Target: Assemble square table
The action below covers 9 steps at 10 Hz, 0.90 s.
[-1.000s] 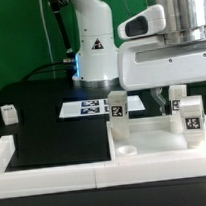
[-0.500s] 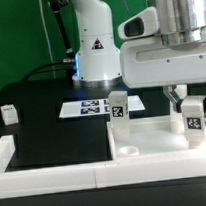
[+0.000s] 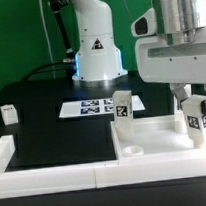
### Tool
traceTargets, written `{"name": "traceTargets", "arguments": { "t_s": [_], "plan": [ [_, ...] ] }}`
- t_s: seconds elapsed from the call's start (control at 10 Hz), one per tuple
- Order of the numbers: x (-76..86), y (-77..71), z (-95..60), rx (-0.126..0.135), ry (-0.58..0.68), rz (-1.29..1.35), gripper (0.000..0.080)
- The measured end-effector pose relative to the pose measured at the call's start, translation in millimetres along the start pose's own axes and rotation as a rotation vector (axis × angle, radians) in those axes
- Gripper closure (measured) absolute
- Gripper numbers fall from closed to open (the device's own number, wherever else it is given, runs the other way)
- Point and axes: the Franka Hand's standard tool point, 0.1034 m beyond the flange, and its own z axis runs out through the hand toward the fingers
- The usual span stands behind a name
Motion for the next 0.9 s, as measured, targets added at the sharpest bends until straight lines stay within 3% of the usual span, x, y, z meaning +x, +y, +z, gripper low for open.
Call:
{"name": "traceTargets", "arguments": {
  "t_s": [0.7,0.9],
  "plan": [
    [0.0,0.0,0.0,0.0,0.0,0.0,0.0508],
    [-2.1,1.8,0.1,0.003,0.011,0.196,0.0508]
  ]
}}
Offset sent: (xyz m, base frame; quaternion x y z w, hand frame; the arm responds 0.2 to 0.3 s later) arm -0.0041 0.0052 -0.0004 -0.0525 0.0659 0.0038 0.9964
